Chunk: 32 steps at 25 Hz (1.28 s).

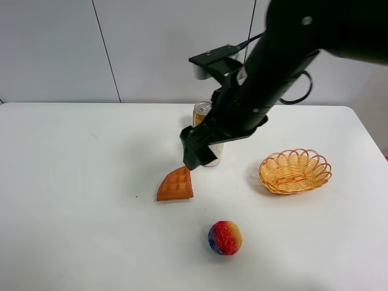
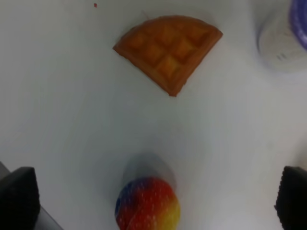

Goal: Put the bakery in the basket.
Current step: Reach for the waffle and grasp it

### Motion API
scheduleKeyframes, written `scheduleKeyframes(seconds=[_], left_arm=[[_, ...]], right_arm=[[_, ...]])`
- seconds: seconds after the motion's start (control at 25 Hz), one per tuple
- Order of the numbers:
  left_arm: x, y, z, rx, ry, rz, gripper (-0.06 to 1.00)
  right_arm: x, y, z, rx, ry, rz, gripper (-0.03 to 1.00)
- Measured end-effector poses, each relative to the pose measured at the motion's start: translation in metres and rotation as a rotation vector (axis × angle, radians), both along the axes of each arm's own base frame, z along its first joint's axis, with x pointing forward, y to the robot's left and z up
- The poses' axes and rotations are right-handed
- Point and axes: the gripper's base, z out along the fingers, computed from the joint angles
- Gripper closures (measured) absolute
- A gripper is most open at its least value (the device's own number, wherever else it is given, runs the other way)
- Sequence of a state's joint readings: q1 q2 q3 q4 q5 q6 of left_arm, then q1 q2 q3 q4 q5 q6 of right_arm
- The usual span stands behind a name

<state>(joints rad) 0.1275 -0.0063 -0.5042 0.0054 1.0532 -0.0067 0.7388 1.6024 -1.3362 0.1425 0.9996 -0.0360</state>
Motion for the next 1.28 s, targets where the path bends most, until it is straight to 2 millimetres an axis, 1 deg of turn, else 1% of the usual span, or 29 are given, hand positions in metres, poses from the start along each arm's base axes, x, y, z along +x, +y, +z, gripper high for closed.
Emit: scheduleKeyframes(seconds=[0.04, 0.12, 0.28, 0.4, 0.48, 0.56, 0.76, 0.88, 1.08, 1.2, 1.28], left_arm=[[0.0, 0.0, 0.0, 0.0, 0.0, 0.0, -0.05], [0.0, 0.0, 0.0, -0.004, -0.001, -0.003, -0.05], [0.0, 0.0, 0.0, 0.0, 0.0, 0.0, -0.05], [0.0, 0.0, 0.0, -0.004, -0.001, -0.003, -0.05], [0.0, 0.0, 0.0, -0.004, -0.001, -0.003, -0.05], [0.0, 0.0, 0.0, 0.0, 0.0, 0.0, -0.05], [0.0, 0.0, 0.0, 0.0, 0.0, 0.0, -0.05], [0.0, 0.0, 0.0, 0.0, 0.0, 0.0, -0.05], [0.0, 0.0, 0.0, 0.0, 0.0, 0.0, -0.05], [0.0, 0.0, 0.0, 0.0, 0.0, 0.0, -0.05], [0.0, 0.0, 0.0, 0.0, 0.0, 0.0, -0.05]], right_arm=[[0.008, 0.01, -0.011, -0.021, 0.024, 0.005, -0.02], [0.019, 0.026, -0.023, -0.043, 0.047, 0.019, -0.02], [0.035, 0.057, -0.048, -0.082, 0.089, 0.05, -0.02], [0.04, 0.078, -0.06, -0.096, 0.131, 0.029, -0.02], [0.043, 0.091, -0.065, -0.081, 0.155, -0.029, -0.02], [0.043, 0.098, -0.068, -0.065, 0.188, -0.116, -0.02], [0.044, 0.098, -0.07, -0.07, 0.262, -0.328, -0.02], [0.042, 0.095, -0.071, -0.093, 0.283, -0.361, -0.02], [0.046, 0.094, -0.076, -0.122, 0.255, -0.39, -0.02], [0.048, 0.094, -0.086, -0.125, 0.247, -0.398, -0.02], [0.047, 0.092, -0.098, -0.126, 0.25, -0.405, -0.02]])
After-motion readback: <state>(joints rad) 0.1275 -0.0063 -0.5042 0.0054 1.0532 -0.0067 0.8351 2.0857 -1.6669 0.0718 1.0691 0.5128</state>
